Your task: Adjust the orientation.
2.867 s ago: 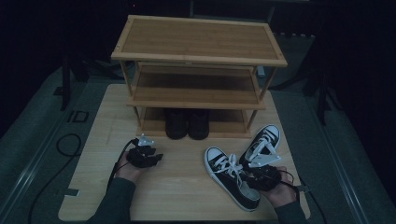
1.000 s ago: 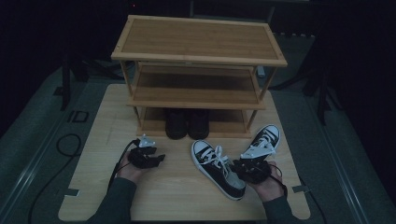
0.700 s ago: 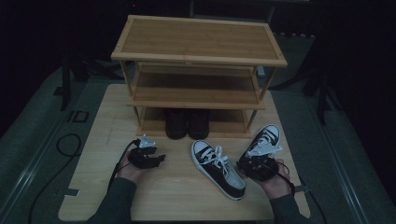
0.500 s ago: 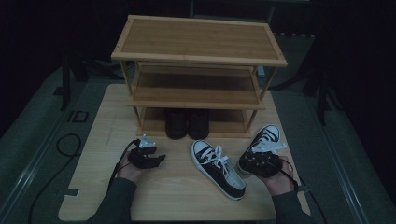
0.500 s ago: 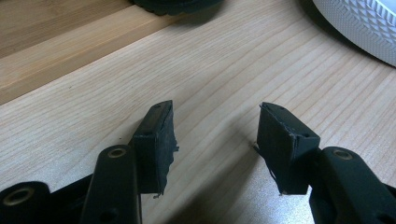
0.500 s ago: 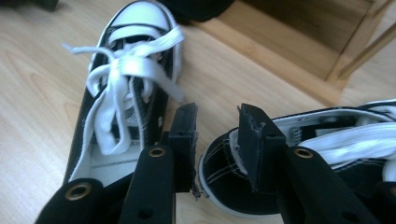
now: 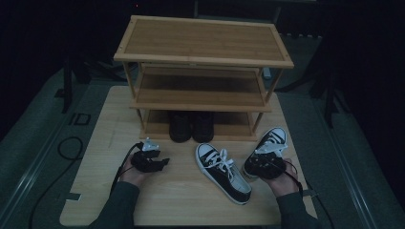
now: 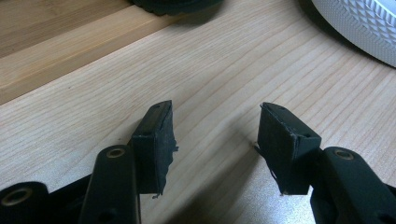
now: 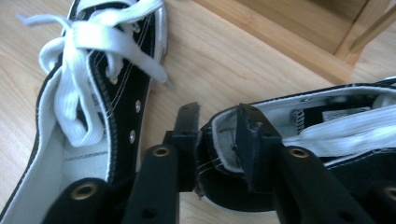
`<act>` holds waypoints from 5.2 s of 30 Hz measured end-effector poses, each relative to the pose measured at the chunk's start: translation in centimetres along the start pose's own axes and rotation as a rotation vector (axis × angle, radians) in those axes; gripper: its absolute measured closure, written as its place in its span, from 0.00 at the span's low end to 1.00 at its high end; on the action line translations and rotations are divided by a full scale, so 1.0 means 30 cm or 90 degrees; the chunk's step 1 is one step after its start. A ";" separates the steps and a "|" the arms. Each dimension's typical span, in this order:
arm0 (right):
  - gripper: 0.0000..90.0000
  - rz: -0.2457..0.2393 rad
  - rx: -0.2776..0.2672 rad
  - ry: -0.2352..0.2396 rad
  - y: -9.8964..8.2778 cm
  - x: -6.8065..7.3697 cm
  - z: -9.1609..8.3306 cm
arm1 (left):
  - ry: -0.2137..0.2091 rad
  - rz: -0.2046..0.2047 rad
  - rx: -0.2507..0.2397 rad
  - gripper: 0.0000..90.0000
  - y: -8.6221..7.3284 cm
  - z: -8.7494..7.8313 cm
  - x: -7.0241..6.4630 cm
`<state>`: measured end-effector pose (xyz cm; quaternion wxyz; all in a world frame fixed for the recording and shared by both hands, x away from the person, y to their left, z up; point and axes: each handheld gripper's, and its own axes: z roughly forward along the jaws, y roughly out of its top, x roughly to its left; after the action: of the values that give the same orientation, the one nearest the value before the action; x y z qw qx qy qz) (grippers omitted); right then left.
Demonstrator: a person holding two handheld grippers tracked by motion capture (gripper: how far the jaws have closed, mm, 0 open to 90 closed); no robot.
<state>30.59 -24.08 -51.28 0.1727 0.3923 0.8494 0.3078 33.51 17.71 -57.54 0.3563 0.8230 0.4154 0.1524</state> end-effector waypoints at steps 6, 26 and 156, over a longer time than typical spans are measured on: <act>0.88 -0.005 -0.004 0.002 0.001 0.006 -0.019 | -0.001 -0.002 -0.001 0.51 0.000 0.000 0.000; 0.90 -0.028 0.012 0.003 -0.024 0.017 -0.061 | -0.007 -0.010 -0.004 0.51 -0.001 0.000 0.005; 0.95 -0.067 -0.044 -0.019 0.042 -0.040 0.056 | -0.014 -0.018 -0.016 0.50 -0.007 0.000 0.014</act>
<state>32.96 -23.71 -51.64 0.2145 0.3452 0.8553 0.3216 33.64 18.14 -57.71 0.3733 0.8143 0.4207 0.1432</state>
